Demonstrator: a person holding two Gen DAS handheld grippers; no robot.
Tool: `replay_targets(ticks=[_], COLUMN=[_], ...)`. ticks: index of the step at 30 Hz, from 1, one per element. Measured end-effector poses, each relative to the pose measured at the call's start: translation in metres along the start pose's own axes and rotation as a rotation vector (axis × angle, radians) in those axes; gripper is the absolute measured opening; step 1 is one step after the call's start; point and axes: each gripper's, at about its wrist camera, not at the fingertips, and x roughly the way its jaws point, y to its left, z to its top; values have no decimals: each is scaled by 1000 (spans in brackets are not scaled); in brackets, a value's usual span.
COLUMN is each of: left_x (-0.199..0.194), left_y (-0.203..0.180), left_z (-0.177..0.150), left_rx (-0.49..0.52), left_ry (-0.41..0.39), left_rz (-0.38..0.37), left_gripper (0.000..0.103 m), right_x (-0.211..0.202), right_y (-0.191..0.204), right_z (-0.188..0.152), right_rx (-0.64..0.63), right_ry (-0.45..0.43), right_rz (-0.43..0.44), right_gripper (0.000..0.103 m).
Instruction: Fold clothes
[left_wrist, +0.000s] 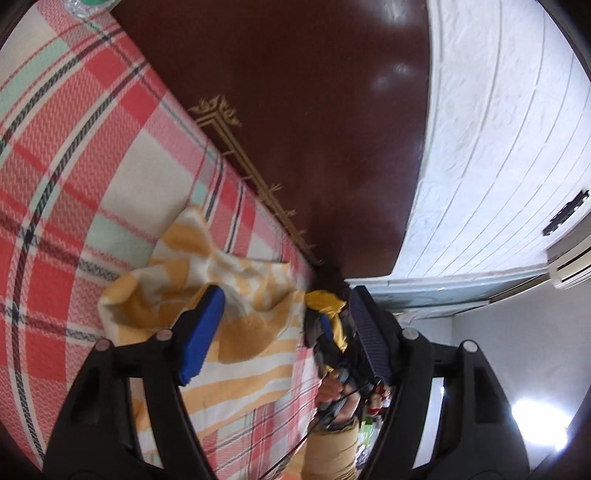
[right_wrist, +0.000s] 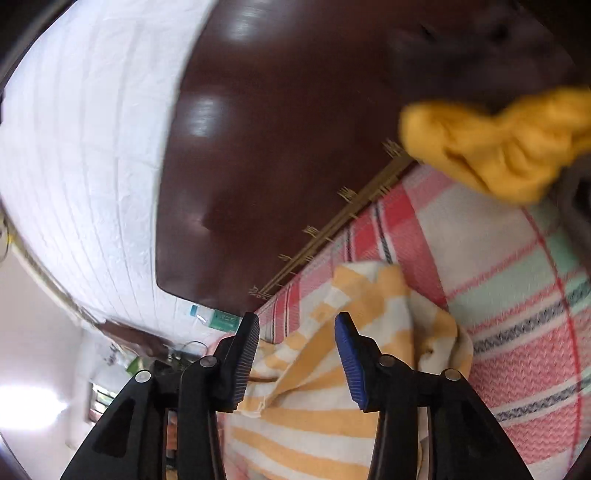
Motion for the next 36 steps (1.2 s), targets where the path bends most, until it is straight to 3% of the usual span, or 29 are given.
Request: replay_targets(ticks=[3, 6, 9, 13, 15, 16, 17, 19, 23, 27, 28, 31, 33, 36], left_x=[-8, 0, 8, 28, 38, 44, 51, 61, 87, 102, 101, 85, 71, 54], left_y=[-9, -22, -36, -56, -62, -65, -66, -67, -62, -54, -50, -33, -25, -33], left_z=[-3, -25, -47, -83, -96, -102, -105, -109, -101, -62, -47, -8, -5, -36], left_rx=[73, 212, 353, 564, 649, 695, 726, 783, 872, 841, 818, 641, 571, 648], left_ry=[-60, -22, 17, 85, 116, 134, 149, 183, 212, 152, 103, -14, -18, -31], left_rz=[41, 95, 148, 252, 292, 312, 328, 352, 507, 619, 651, 698, 601, 551], left_gripper=[71, 71, 71, 71, 73, 73, 73, 73, 73, 73, 73, 73, 73, 73], right_x=[11, 45, 85, 129, 139, 141, 144, 147, 144, 120, 110, 72, 43, -1], right_y=[30, 56, 65, 56, 48, 43, 37, 34, 33, 35, 36, 34, 29, 22], right_z=[-18, -50, -72, -63, -51, -44, -37, -28, -23, -30, -33, -43, -51, -64], right_rx=[-175, -355, -457, -407, -345, -308, -269, -226, -216, -244, -254, -269, -269, -269], right_ry=[115, 301, 419, 426, 373, 341, 307, 267, 220, 224, 220, 182, 142, 81], right_rz=[20, 3, -54, -95, -97, -101, -110, -117, -107, -98, -94, -110, -136, -176], right_gripper=[45, 45, 45, 45, 45, 53, 62, 62, 63, 66, 66, 68, 69, 82])
